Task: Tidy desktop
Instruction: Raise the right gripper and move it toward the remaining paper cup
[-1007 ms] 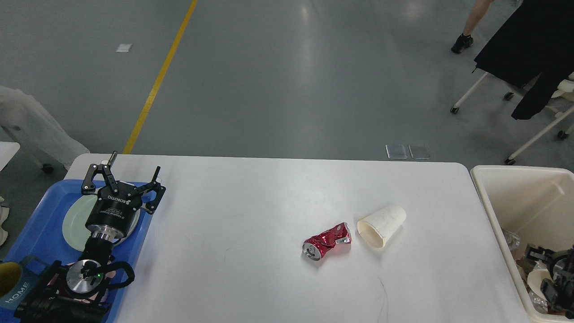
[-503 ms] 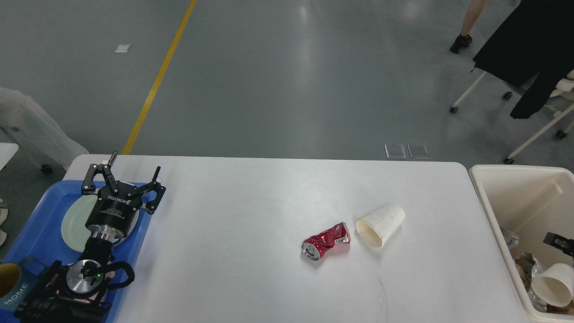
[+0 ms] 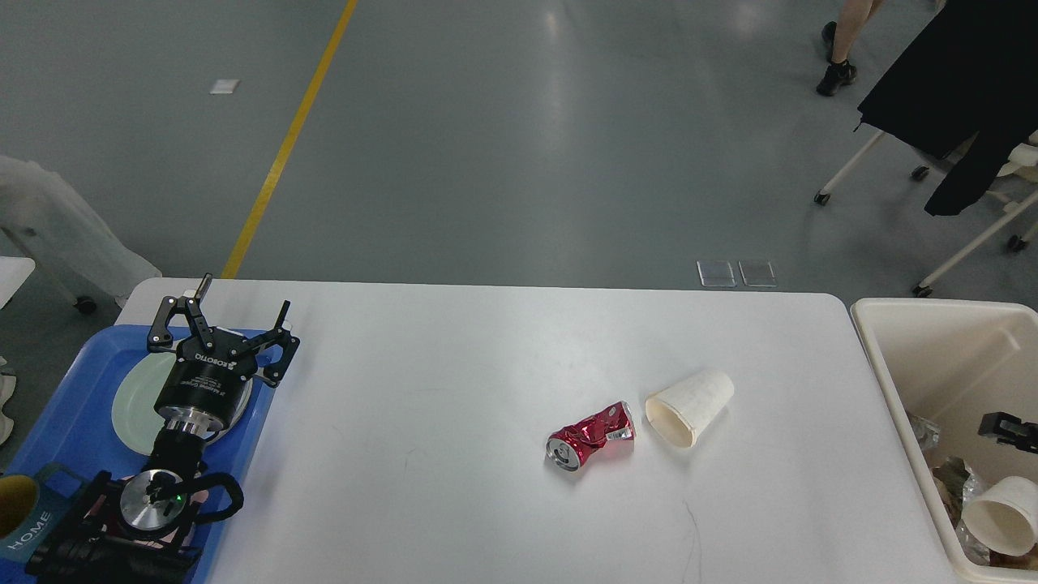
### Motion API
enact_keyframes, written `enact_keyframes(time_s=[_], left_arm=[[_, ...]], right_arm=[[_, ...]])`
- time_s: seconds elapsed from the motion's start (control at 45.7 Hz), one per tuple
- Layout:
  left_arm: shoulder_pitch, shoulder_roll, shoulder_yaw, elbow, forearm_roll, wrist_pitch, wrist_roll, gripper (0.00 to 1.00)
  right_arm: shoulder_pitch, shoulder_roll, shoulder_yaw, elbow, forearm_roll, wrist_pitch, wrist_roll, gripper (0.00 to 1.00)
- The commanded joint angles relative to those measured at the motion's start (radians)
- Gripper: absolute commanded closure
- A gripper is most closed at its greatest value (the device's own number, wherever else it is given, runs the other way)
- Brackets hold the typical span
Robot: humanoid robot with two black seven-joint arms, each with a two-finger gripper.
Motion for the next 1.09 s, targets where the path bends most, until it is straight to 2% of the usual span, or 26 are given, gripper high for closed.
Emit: enact_keyframes(time_s=[0.0, 0.153, 0.306, 0.416, 0.525, 0.678, 0.832, 0.941, 1.072], left_arm=[[0.0, 0.0, 0.0, 0.0, 0.0, 0.001, 0.0, 0.03], [0.0, 0.0, 0.0, 0.0, 0.0, -0.001, 0.0, 0.03], [0.0, 0.0, 0.0, 0.0, 0.0, -0.001, 0.0, 0.03], [0.0, 0.0, 0.0, 0.0, 0.0, -0.001, 0.0, 0.03], [0.0, 0.0, 0.0, 0.0, 0.0, -0.001, 0.0, 0.03], [0.0, 0.0, 0.0, 0.0, 0.0, 0.001, -0.002, 0.03], [0.0, 0.0, 0.0, 0.0, 0.0, 0.001, -0.002, 0.03], [0.0, 0.0, 0.0, 0.0, 0.0, 0.001, -0.003, 0.03], [0.0, 0.0, 0.0, 0.0, 0.0, 0.001, -0.002, 0.03]], right_arm=[[0.225, -0.01, -0.162, 0.17, -0.039, 0.062, -0.011, 0.0], [0.482, 0.04, -0.308, 0.376, -0.033, 0.194, -0.011, 0.0], [0.705, 0.122, -0.37, 0.477, -0.031, 0.351, -0.011, 0.0], [0.875, 0.23, -0.399, 0.58, -0.028, 0.504, -0.011, 0.0], [1.007, 0.31, -0.385, 0.676, -0.023, 0.599, -0.009, 0.0], [1.173, 0.357, -0.357, 0.842, 0.006, 0.628, -0.011, 0.0], [1.288, 0.412, -0.348, 0.946, 0.064, 0.638, -0.011, 0.0], [1.36, 0.466, -0.331, 1.028, 0.13, 0.601, -0.008, 0.0], [1.382, 0.494, -0.301, 1.057, 0.285, 0.524, -0.008, 0.0]])
